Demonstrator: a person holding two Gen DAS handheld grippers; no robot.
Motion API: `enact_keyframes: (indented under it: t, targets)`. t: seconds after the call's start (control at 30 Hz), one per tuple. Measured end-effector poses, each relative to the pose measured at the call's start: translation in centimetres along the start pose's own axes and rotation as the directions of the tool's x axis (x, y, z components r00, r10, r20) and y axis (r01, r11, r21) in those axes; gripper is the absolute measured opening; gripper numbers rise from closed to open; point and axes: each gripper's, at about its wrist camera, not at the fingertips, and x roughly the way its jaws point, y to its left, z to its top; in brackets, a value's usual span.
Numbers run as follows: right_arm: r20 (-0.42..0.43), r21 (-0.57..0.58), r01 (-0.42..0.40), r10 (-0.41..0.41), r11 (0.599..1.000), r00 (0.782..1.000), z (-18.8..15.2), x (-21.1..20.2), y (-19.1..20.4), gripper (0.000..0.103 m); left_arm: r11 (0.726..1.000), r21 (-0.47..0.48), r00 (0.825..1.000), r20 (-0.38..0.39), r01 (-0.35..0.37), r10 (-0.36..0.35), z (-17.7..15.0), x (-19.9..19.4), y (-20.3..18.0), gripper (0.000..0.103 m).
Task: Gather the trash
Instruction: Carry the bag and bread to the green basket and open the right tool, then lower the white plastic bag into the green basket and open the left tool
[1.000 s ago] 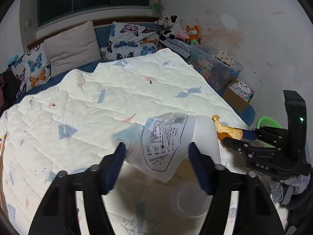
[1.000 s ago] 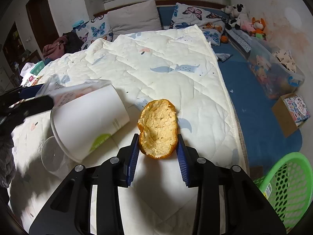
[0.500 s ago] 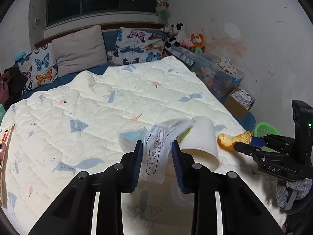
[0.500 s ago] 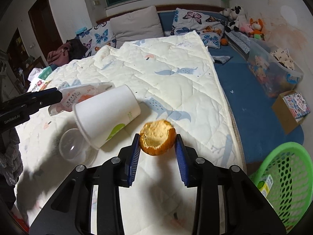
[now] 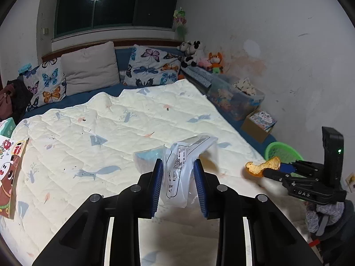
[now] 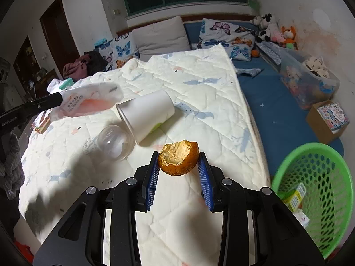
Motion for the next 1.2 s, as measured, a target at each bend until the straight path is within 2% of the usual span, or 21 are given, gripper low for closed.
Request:
enact_keyframes:
  t: [0.17, 0.33, 0.57, 0.87, 1.1, 1.2]
  targets:
    - [0.018, 0.015, 0.029, -0.029, 0.999, 0.999, -1.1, -2.4, -0.9, 0.036, 0.998, 0.029, 0.998, 0.025, 0.053, -0.053, 0.3, -2.4, -2.3, 0.028]
    - [0.027, 0.059, 0.073, -0.075, 0.996, 0.997, -2.6, -4.7, -3.1, 0.036, 0.993, 0.058, 0.995, 0.027, 0.098, -0.1, 0.4, -2.6, -5.1, 0.027]
    - [0.032, 0.112, 0.147, -0.151, 0.983, 0.988, -4.8, -7.3, -6.9, 0.036, 0.98, 0.101, 0.985, -0.017, 0.17, -0.17, 0.0, -1.5, -9.2, 0.026]
    - [-0.016, 0.209, 0.247, -0.249, 0.946, 0.968, -8.1, -9.2, -12.8, 0.036, 0.953, 0.157, 0.965, -0.053, 0.261, -0.256, 0.9, 0.7, -15.6, 0.026]
    - [-0.036, 0.282, 0.279, -0.28, 0.918, 0.959, -9.9, -9.8, -16.4, 0.04, 0.931, 0.194, 0.95, -0.094, 0.31, -0.297, 1.6, 3.1, -20.8, 0.026]
    - [-0.03, 0.306, 0.282, -0.287, 0.909, 0.957, -10.5, -10.4, -17.4, 0.05, 0.921, 0.206, 0.943, -0.116, 0.33, -0.312, 1.6, 4.1, -22.9, 0.026]
